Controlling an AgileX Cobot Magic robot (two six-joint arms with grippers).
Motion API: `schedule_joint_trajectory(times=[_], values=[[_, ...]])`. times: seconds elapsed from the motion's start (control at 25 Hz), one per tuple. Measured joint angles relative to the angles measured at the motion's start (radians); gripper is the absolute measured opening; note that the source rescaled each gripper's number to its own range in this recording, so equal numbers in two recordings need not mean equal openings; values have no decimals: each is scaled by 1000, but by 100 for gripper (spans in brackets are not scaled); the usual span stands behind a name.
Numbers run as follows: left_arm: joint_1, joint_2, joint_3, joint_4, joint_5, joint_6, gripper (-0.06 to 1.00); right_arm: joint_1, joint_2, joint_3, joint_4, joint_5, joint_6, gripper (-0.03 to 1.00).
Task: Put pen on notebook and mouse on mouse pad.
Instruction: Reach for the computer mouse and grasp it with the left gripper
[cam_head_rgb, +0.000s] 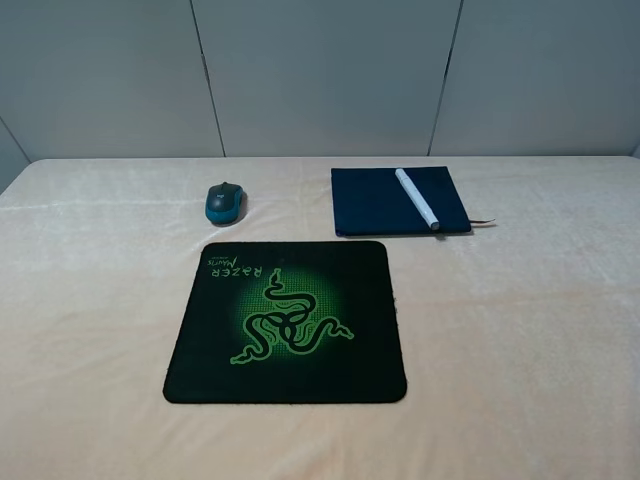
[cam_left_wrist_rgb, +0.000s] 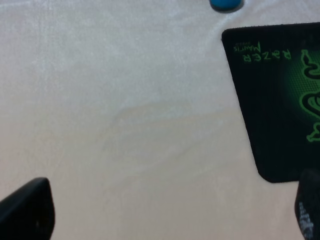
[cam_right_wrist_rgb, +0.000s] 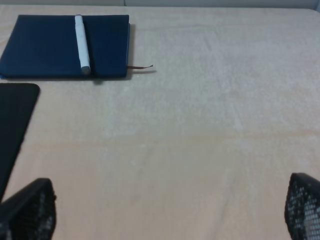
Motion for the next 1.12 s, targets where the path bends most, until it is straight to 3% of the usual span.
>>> schedule_joint_trajectory(times=[0.88,1.12], values=[[0,0,-1,-1,2,0,92,0,0,0,0,0,0,100],[0,71,-112,-11,57,-38,92,0,0,0,0,0,0,100]])
